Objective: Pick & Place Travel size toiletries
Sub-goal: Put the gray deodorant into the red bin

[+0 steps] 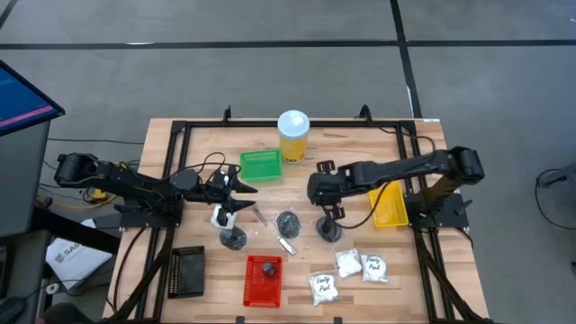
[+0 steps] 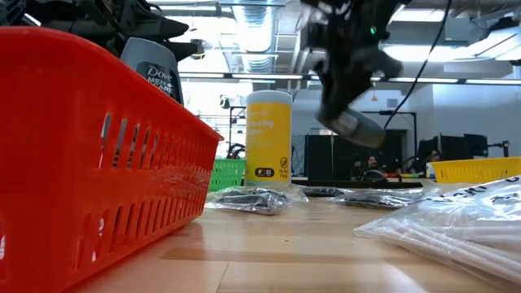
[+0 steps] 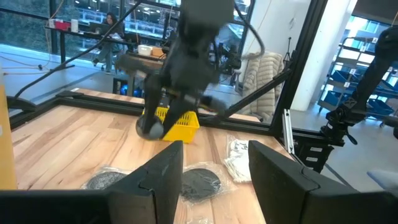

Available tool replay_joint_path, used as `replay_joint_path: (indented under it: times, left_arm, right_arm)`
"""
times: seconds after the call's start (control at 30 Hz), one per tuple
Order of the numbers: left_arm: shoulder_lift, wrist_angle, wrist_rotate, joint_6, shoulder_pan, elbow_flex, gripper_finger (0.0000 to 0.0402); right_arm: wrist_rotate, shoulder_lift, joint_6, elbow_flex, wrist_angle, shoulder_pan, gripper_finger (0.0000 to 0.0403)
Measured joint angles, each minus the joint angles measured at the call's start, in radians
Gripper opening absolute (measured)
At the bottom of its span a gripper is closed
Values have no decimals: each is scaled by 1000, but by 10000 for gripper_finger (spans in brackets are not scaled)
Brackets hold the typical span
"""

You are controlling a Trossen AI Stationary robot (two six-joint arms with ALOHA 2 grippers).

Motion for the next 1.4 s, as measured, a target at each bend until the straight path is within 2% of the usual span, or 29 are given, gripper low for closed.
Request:
replay_joint_path:
  times: [0.23, 0.63, 0.87, 1.03, 1.2, 1.4]
  left_arm:
    - [0, 15, 0, 0, 0, 0, 172]
    - [0, 22, -4, 77, 0, 0, 172]
    - [0, 22, -79, 90, 0, 0, 172]
    - [0, 22, -84, 98, 0, 0, 172]
    - [5, 24, -84, 98, 0, 8, 172]
    - [84, 30, -132, 130, 0, 67, 186]
  right_arm:
    - [-34, -64, 25, 0, 177, 12, 81]
    - [-56, -22, 49, 0, 494, 16, 81]
    - [-115, -21, 55, 0, 682, 25, 81]
    - [-133, -21, 59, 0, 796, 30, 81]
    - [-135, -21, 75, 0, 876, 34, 81]
    - [-161, -21, 88, 0, 920, 35, 81]
